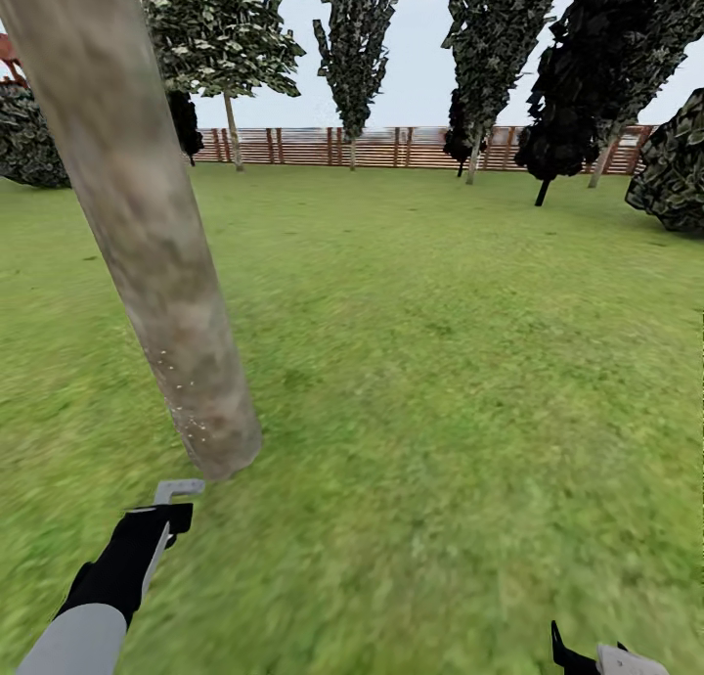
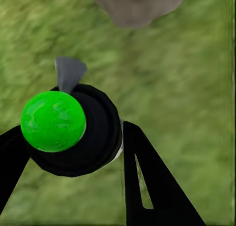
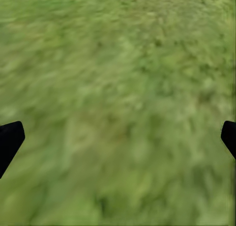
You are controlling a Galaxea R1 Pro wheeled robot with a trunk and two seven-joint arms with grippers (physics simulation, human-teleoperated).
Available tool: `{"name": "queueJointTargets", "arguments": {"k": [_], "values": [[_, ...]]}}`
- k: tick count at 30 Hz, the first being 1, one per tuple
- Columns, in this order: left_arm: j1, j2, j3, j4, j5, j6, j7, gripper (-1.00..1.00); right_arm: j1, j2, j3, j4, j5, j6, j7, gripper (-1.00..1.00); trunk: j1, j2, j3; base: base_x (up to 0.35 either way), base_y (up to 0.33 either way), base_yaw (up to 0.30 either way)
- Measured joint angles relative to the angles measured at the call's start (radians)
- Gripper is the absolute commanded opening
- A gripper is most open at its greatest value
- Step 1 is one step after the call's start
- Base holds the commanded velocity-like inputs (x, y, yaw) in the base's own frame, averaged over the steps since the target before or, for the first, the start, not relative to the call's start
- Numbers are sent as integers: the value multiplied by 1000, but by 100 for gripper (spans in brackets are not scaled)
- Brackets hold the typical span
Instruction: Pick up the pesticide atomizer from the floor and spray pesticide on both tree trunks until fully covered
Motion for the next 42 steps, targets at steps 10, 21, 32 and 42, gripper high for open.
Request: {"name": "queueJointTargets", "arguments": {"k": [10,21,32,42], "values": [[0,-8,-2,-1,-4,0,0,-100,0,1,0,0,0,0,0,100,0,0,0,187,-229,8],[0,-8,-2,-3,-5,0,0,-100,0,2,0,0,0,0,0,100,0,0,0,183,-226,250],[0,-8,-2,-3,-6,0,0,-100,0,2,0,-1,0,0,0,100,0,0,0,150,-242,277],[0,-8,-2,-3,-6,0,0,-100,0,2,0,-1,0,0,0,100,0,0,0,128,-249,93]]}}
